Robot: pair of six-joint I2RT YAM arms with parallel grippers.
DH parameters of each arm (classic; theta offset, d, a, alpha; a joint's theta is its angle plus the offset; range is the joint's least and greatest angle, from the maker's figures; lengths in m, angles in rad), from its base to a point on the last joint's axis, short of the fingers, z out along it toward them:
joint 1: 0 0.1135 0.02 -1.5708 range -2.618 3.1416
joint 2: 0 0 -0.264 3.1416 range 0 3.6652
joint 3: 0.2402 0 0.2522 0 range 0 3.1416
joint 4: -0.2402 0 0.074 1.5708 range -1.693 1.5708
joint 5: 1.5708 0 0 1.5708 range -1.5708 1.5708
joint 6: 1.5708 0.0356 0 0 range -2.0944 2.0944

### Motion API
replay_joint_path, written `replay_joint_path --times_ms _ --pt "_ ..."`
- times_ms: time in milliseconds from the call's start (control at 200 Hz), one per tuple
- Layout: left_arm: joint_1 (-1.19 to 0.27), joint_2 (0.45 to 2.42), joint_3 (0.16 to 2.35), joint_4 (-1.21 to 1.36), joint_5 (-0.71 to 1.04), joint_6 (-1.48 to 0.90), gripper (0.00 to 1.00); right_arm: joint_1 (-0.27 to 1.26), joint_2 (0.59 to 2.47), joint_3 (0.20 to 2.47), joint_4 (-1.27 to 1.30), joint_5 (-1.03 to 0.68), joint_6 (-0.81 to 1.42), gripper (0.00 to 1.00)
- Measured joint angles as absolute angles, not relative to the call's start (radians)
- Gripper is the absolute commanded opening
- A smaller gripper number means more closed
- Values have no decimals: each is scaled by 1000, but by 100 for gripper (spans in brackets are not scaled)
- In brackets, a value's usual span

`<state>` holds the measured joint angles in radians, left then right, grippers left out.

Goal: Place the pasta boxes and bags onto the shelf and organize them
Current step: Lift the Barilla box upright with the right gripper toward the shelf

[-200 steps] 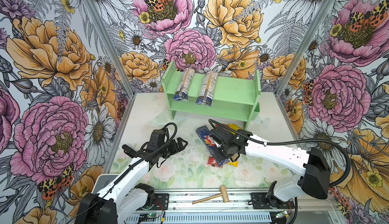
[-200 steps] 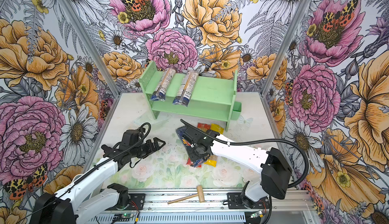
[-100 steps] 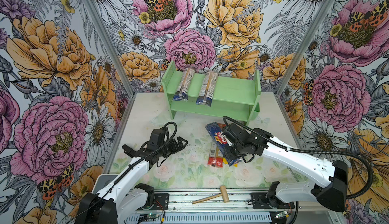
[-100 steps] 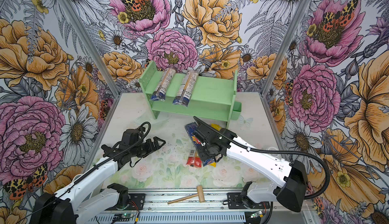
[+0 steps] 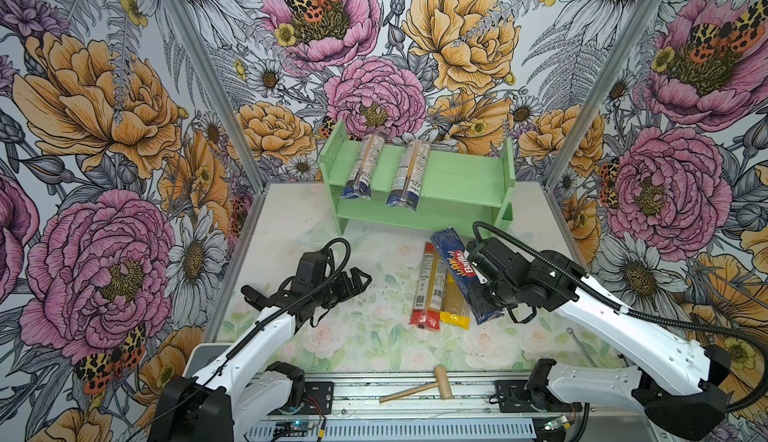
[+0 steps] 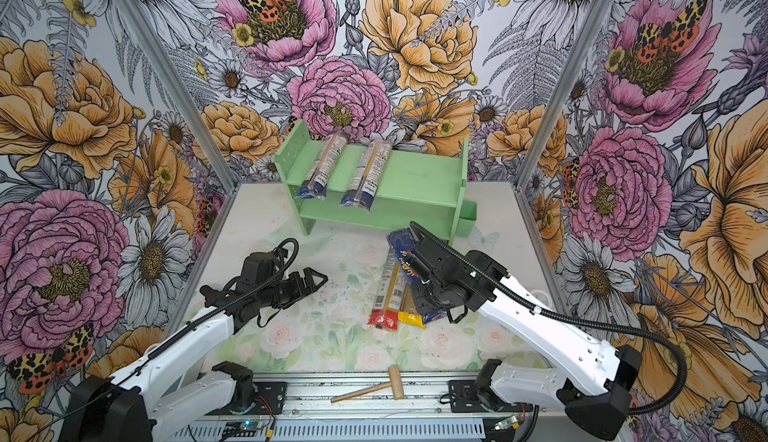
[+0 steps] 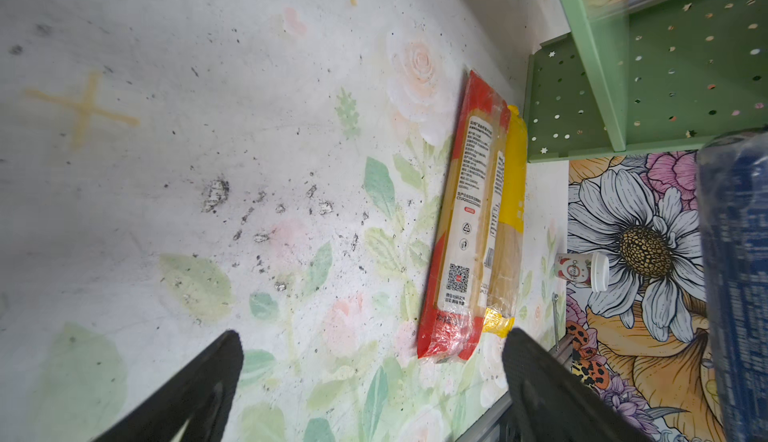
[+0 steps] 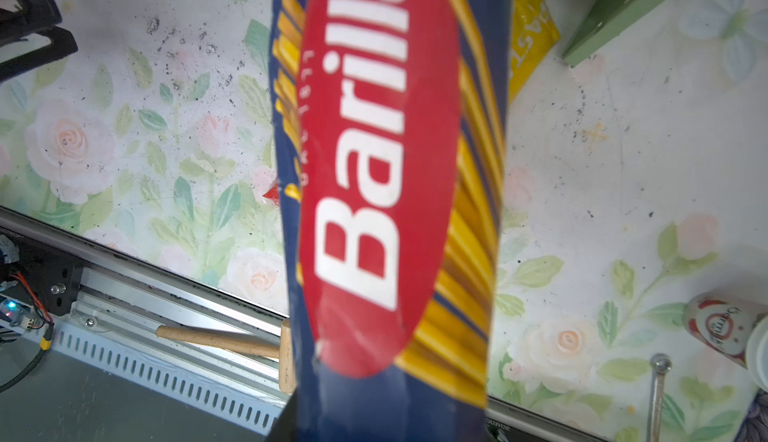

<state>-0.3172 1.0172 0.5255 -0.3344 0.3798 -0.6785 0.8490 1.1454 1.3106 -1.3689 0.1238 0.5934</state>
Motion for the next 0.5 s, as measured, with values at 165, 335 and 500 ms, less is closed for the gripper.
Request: replay_joint_path --times_ms 165,335,500 --pt "-317 1017 525 -332 380 -678 99 831 1116 1369 -1411 147 613 0" --pt "-317 1018 525 -332 380 -678 99 816 1102 1445 -1454 164 628 0" --pt "-317 1018 525 -332 380 -678 99 805 1101 1527 -1481 166 635 0"
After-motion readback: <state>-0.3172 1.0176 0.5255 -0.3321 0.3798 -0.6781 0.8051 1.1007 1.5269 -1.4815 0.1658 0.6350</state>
